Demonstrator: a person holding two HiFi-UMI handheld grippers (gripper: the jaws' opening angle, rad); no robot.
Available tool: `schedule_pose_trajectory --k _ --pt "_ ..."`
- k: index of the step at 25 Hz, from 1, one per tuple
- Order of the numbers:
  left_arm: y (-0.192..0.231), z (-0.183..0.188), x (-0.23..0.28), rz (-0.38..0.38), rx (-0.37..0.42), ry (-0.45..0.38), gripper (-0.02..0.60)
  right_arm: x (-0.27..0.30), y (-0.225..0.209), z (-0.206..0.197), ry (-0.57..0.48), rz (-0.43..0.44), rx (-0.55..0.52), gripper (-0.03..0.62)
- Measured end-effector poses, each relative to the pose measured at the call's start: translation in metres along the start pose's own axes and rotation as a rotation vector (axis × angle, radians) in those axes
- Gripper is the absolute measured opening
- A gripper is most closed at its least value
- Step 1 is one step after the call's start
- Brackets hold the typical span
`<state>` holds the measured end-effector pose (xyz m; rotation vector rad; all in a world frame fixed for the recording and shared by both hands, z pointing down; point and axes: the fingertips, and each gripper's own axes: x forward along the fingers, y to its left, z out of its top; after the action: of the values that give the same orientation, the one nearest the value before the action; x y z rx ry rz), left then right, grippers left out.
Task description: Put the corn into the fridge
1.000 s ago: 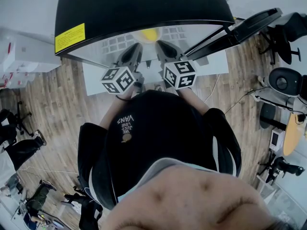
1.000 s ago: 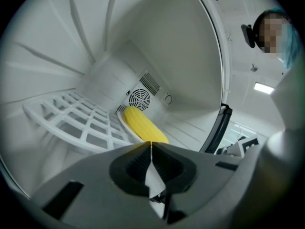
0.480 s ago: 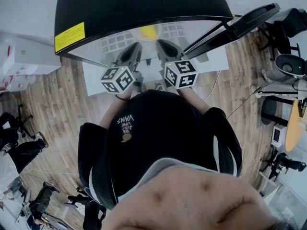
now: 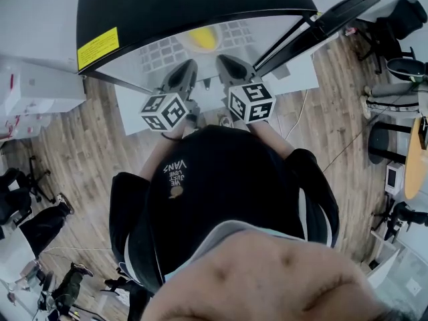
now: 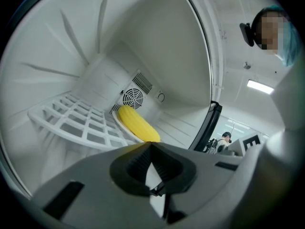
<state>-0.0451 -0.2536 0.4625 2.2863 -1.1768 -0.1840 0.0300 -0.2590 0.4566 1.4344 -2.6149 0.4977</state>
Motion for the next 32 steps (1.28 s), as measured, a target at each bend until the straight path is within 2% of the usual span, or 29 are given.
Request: schedule_pose_trajectory --k 13,32 --pt "-0.007 -0.008 -0.016 -0.053 0.005 0.026 0.017 -0.022 0.010 -0.007 -0.020 -0.078 0.005 0.025" --pt "-0.011 -0.015 -0.049 -0.168 0.030 0.083 0.017 -0.051 0.040 -0.023 -0.058 -0.215 0.041 0.025"
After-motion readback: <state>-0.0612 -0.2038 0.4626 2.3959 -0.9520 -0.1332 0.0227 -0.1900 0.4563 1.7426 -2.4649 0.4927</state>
